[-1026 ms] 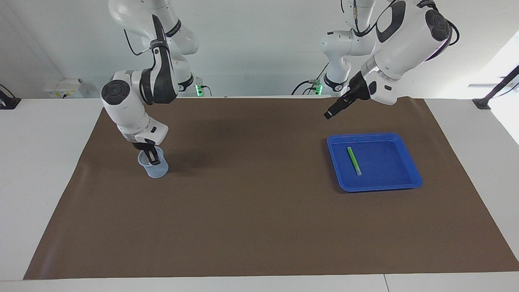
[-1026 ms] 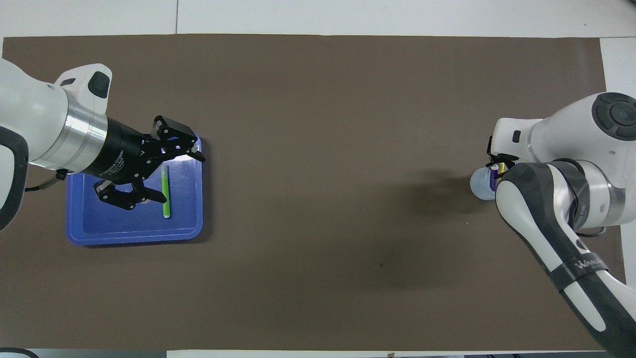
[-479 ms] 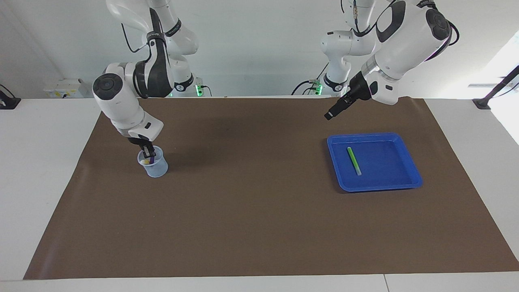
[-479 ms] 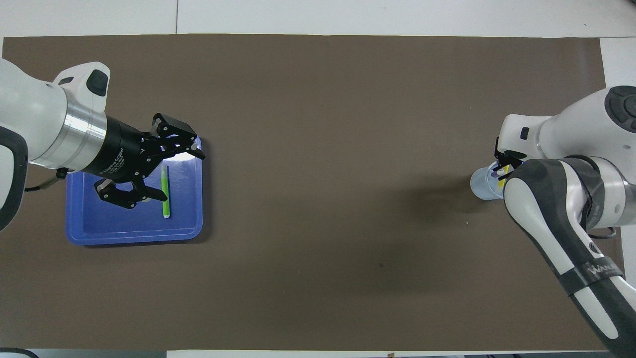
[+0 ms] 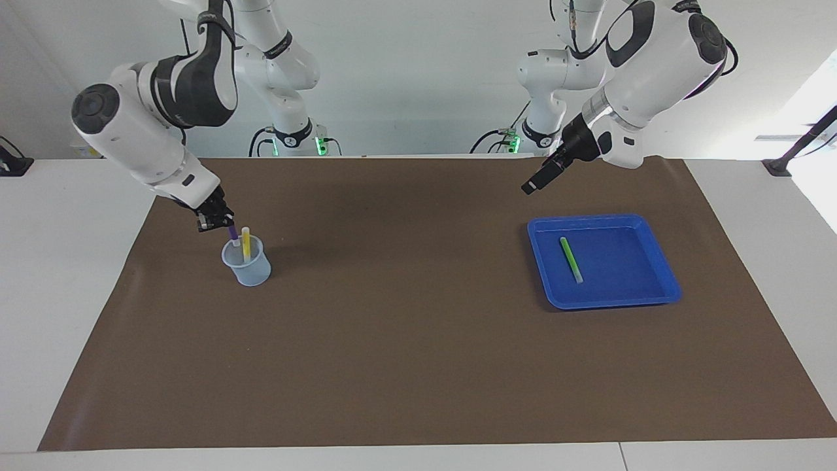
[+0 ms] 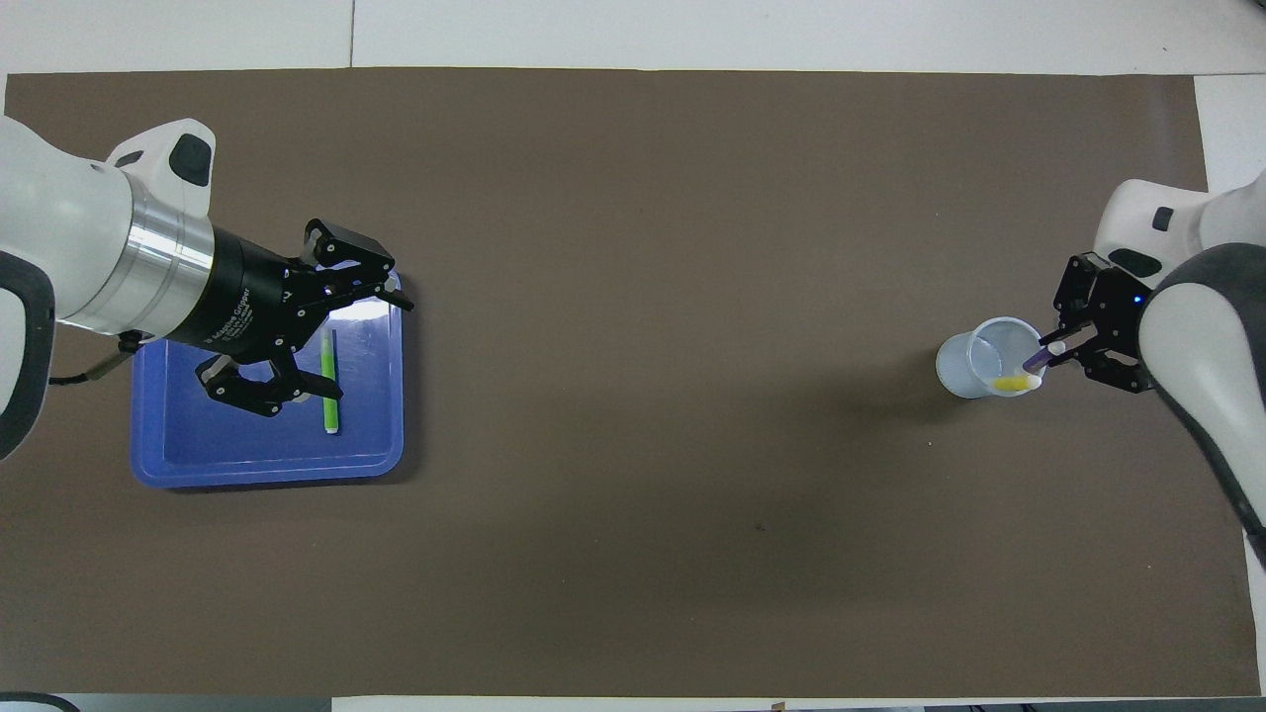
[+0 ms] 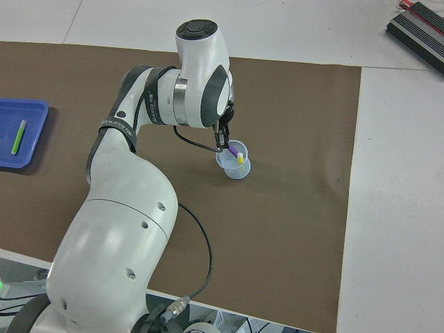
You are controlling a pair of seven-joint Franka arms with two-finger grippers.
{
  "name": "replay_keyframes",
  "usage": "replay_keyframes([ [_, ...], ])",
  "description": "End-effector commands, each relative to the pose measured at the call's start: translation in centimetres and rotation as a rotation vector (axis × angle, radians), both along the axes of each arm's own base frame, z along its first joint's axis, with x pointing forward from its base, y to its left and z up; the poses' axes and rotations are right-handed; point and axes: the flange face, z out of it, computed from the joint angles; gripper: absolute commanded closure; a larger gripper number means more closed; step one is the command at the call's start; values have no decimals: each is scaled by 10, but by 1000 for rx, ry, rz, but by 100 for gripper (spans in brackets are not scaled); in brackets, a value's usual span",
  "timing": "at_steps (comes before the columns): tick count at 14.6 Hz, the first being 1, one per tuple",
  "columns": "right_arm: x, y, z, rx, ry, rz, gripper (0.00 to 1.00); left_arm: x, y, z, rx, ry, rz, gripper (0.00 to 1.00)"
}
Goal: Right arm passes pens to left for tray arrangement
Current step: 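Pull the purple pen from the cup with the right gripper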
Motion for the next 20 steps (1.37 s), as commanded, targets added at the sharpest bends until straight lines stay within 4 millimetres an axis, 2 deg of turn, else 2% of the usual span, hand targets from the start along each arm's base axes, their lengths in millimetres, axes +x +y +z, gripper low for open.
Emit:
replay_keyframes([
  [1, -18, 0, 34, 55, 35, -257, 100, -4, -1, 9, -14, -8, 52, 0],
  [3, -32, 15, 56, 62, 104, -469, 100, -3, -2, 11, -34, 9, 89, 0],
  [5, -37, 30, 61, 79, 184, -660, 100, 0, -3, 16, -87, 61, 209, 0],
  [10, -25, 102, 70, 216, 343, -1062, 100, 10, -11, 27, -232, 203, 553, 0],
  [13, -17, 151, 73, 308, 411, -1299, 100, 7, -22, 23, -258, 323, 709, 0],
  [14, -15, 167, 75, 327, 420, -1361, 100, 4, -28, 23, -255, 350, 760, 0],
  [16, -17, 197, 78, 355, 448, -1430, 100, -6, -57, 22, -256, 373, 798, 0],
  [18, -19, 217, 70, 372, 449, -1505, 100, -20, -90, 24, -273, 389, 829, 0],
  [20, -25, 240, 65, 428, 463, -1586, 100, -32, -114, 17, -279, 362, 812, 0],
])
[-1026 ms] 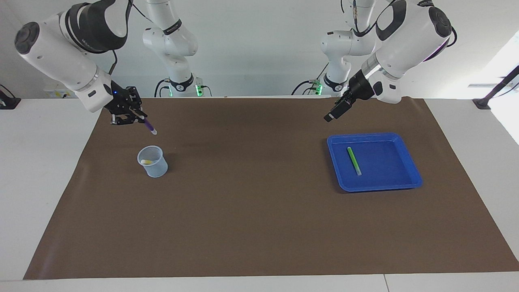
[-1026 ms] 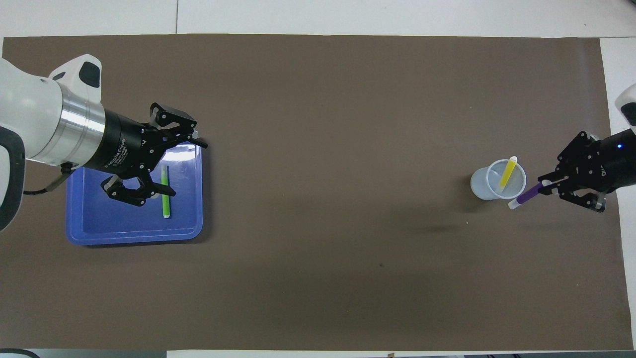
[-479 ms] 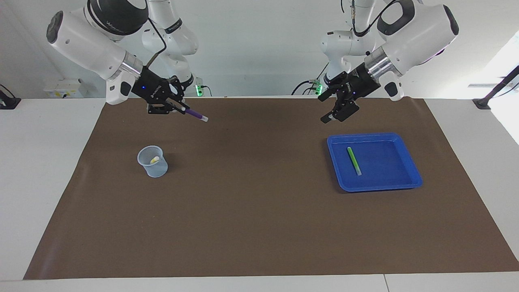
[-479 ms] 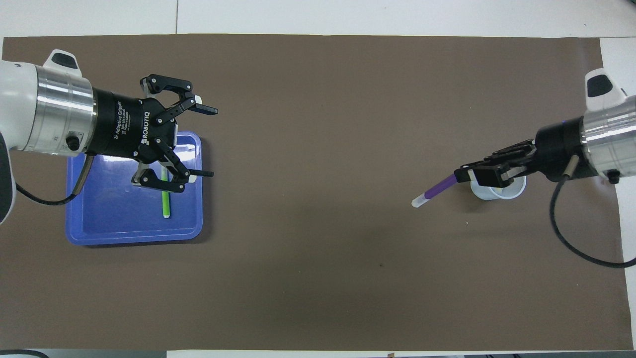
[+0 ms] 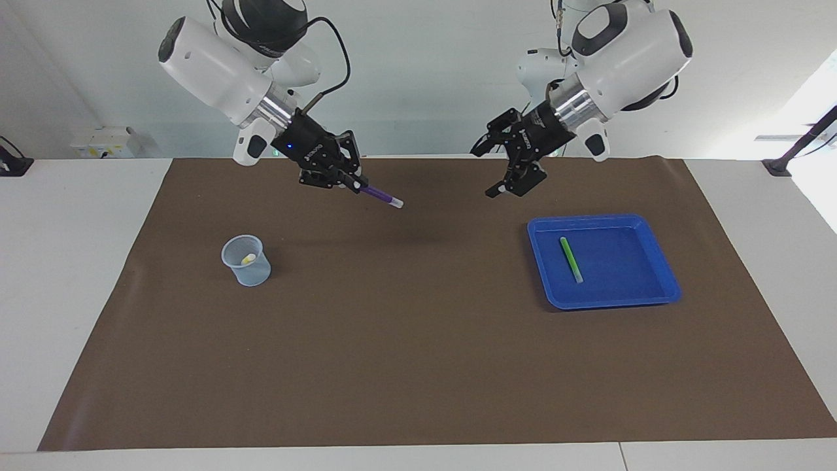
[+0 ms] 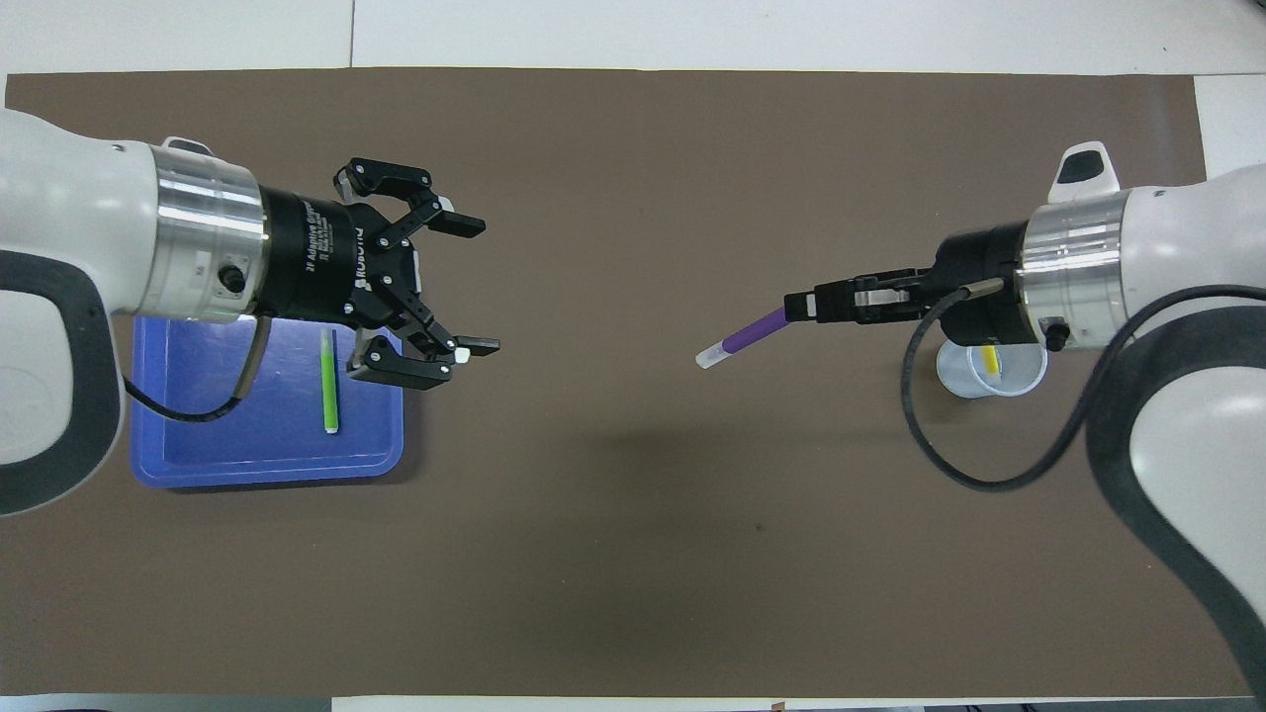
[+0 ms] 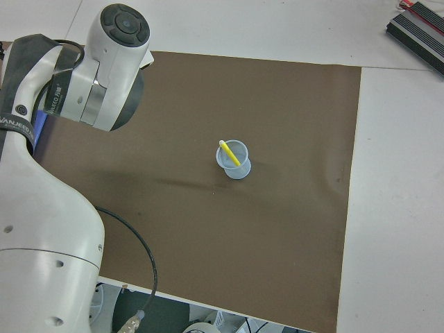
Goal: Right arm passes pens to left for tray arrangement
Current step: 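Close the left gripper on the purple pen held by the right gripper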
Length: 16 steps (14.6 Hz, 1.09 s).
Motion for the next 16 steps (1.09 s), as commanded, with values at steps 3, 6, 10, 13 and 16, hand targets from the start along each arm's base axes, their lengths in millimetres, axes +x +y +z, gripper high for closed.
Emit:
replay_keyframes([
  [3, -24, 47, -10, 73, 2, -213, 100, -32, -33, -16, -19, -96, 24, 0],
  [6, -33, 68, -9, 81, 13, -197, 100, -41, -46, -37, -9, -116, 17, 0],
  [10, -34, 69, -9, 78, 7, -186, 100, -40, -48, -60, -15, -151, -108, 0],
  [13, -35, 70, -9, 76, 5, -180, 100, -38, -47, -71, -8, -151, -85, 0],
  [16, -36, 69, -11, 74, 12, -177, 100, -29, -42, -73, -14, -158, -19, 0],
])
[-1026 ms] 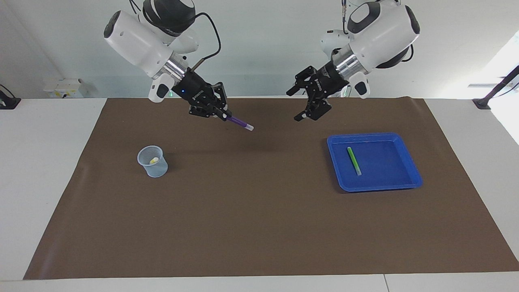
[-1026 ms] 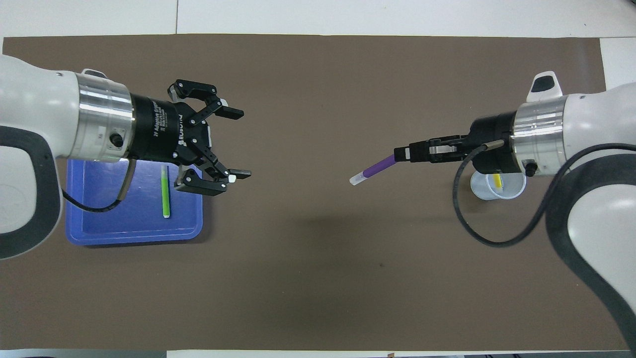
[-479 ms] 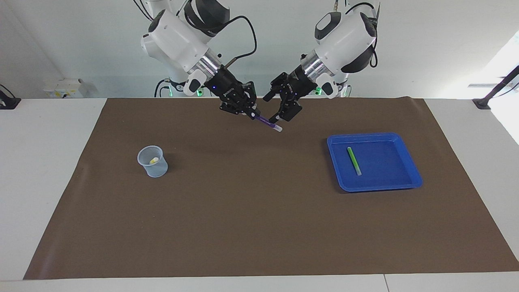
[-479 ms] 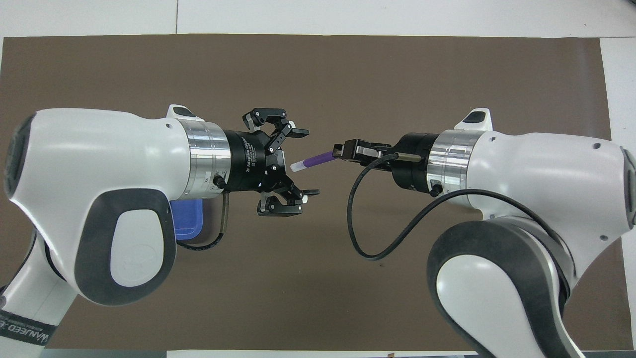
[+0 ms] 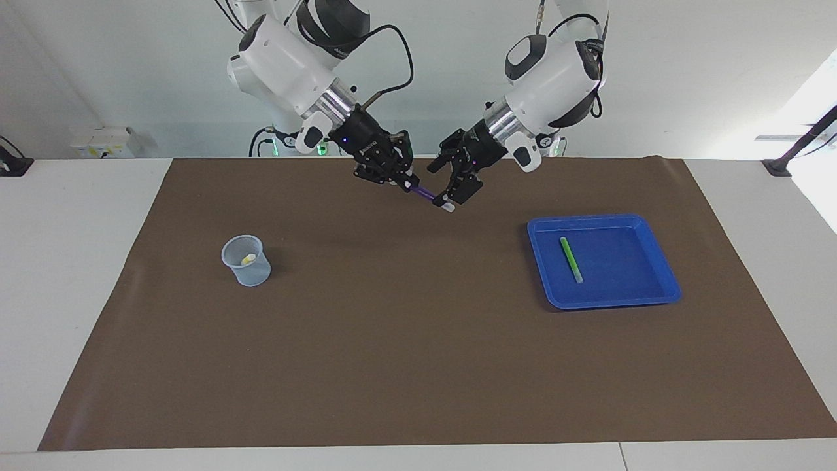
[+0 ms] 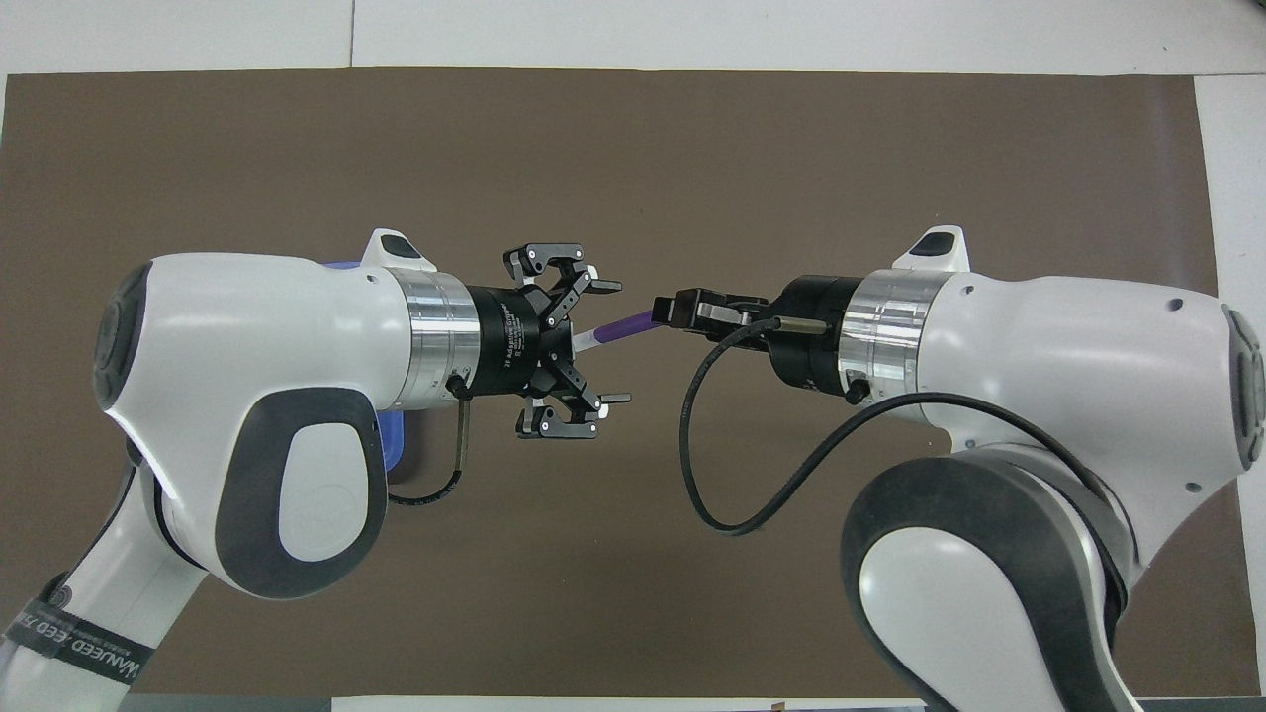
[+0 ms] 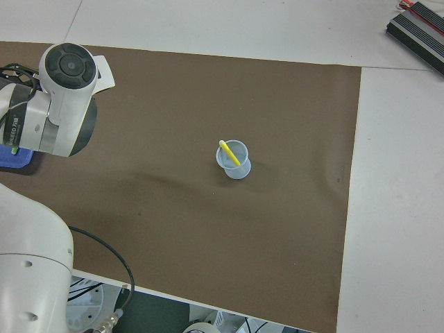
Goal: Right arm passes pens to left for tray arrangement
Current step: 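Close the left gripper on the purple pen held by the right gripper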
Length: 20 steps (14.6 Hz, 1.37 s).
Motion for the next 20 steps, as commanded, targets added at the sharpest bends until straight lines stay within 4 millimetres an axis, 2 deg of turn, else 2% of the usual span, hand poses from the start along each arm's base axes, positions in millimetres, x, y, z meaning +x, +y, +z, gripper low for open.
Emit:
replay_keyframes([
  [1, -7, -4, 0, 15, 0, -5, 100, 3, 6, -5, -21, 3, 55, 0],
  [4, -8, -3, 0, 15, 3, -4, 100, 4, 4, -9, -25, 2, 97, 0],
  [6, -7, -4, 0, 15, 1, -3, 100, 0, -5, -15, -21, 2, 92, 0],
  [10, -7, -4, 0, 14, 2, -4, 100, -7, -11, -19, -15, 7, 74, 9],
  [15, -7, -4, -1, 14, 3, -4, 100, -2, -5, -16, -19, 9, 86, 36],
  [18, -7, -4, -1, 14, 3, -4, 100, 0, -3, -14, -21, 8, 90, 61],
  [19, -7, -5, -1, 14, 3, -6, 100, 0, -3, -13, -22, 7, 90, 72],
  [20, -7, -5, -1, 14, 3, -4, 100, 1, -2, -12, -23, 5, 93, 88],
])
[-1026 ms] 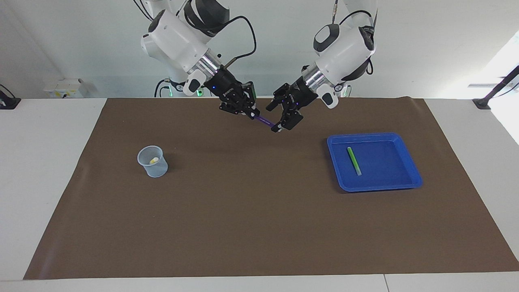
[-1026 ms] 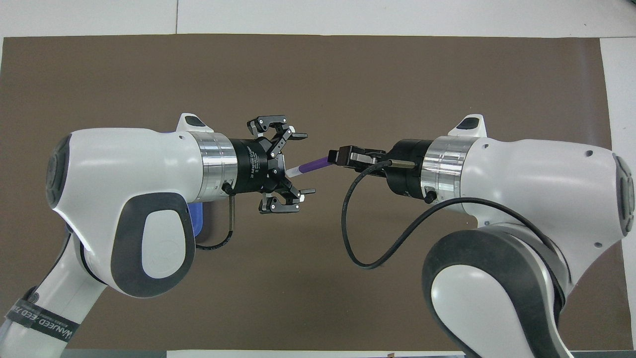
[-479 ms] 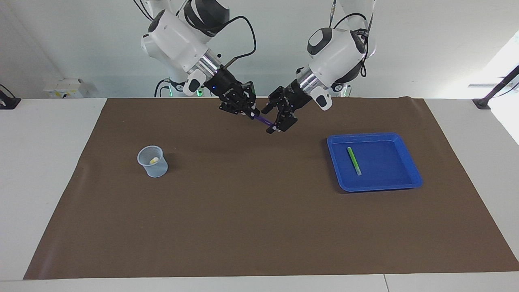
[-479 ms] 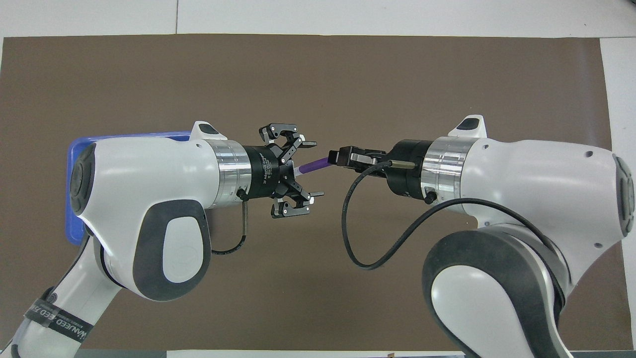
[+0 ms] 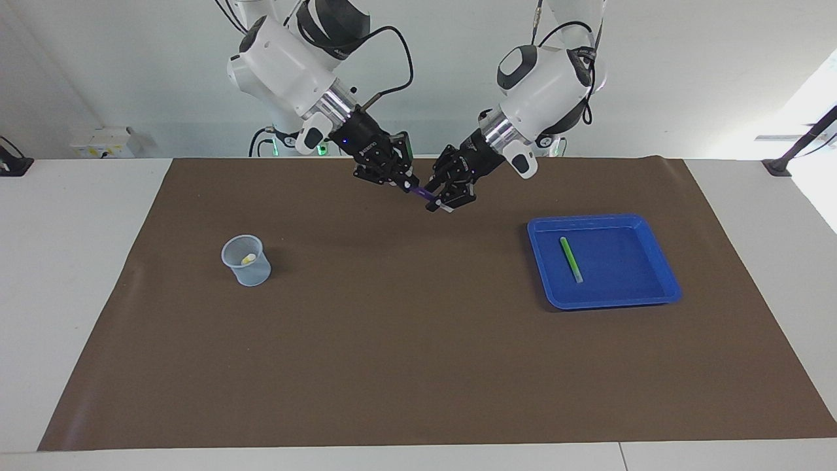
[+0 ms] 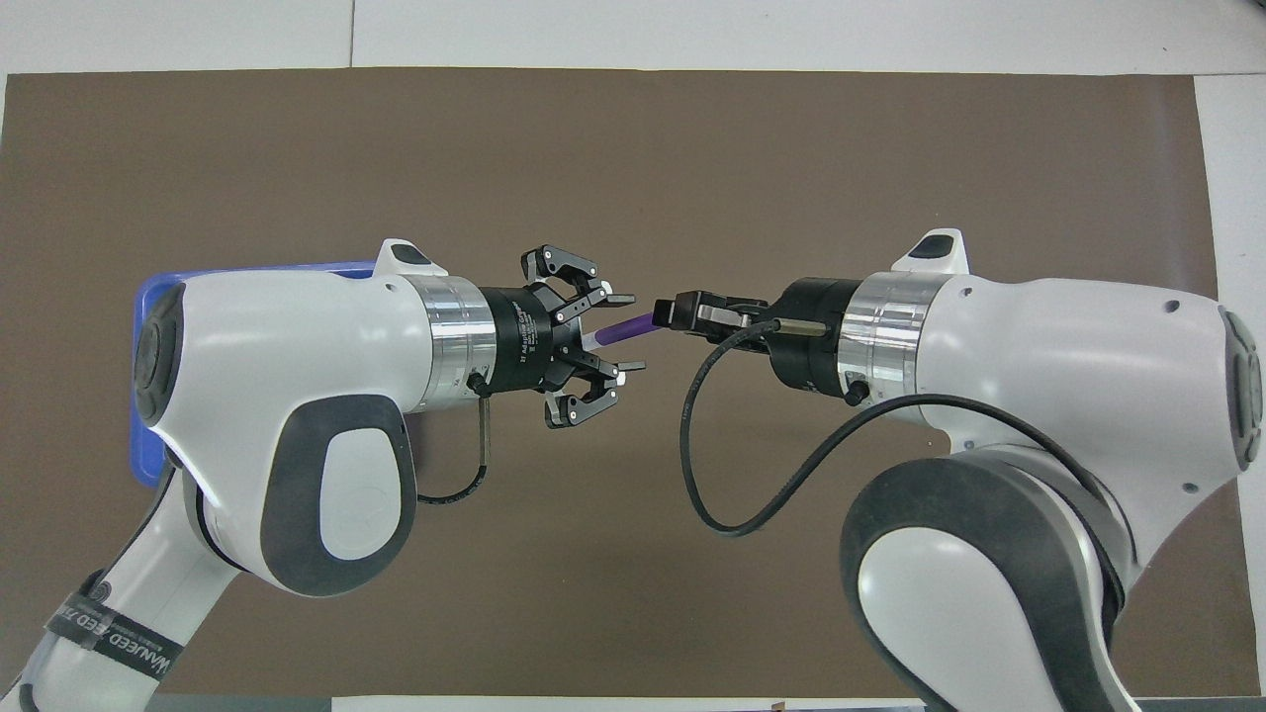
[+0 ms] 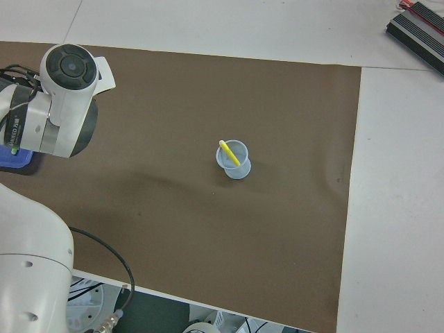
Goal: Right arm passes pens to left for tray arrangement
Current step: 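Close the left gripper on the purple pen held by the right gripper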
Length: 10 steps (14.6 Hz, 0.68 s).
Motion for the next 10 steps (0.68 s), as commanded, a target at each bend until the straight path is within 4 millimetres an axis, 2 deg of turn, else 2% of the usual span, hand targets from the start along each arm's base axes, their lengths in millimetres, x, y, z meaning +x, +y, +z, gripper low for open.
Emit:
replay_keyframes([
  [1, -6, -4, 2, 16, -2, -4, 100, 0, 4, 3, -19, 0, 26, 100],
  [9, -6, -5, 1, 16, 1, -7, 100, 8, 13, 9, -22, -14, 49, 100],
  [10, -6, -5, 1, 17, 3, -10, 95, 9, 14, 9, -22, -14, 52, 100],
])
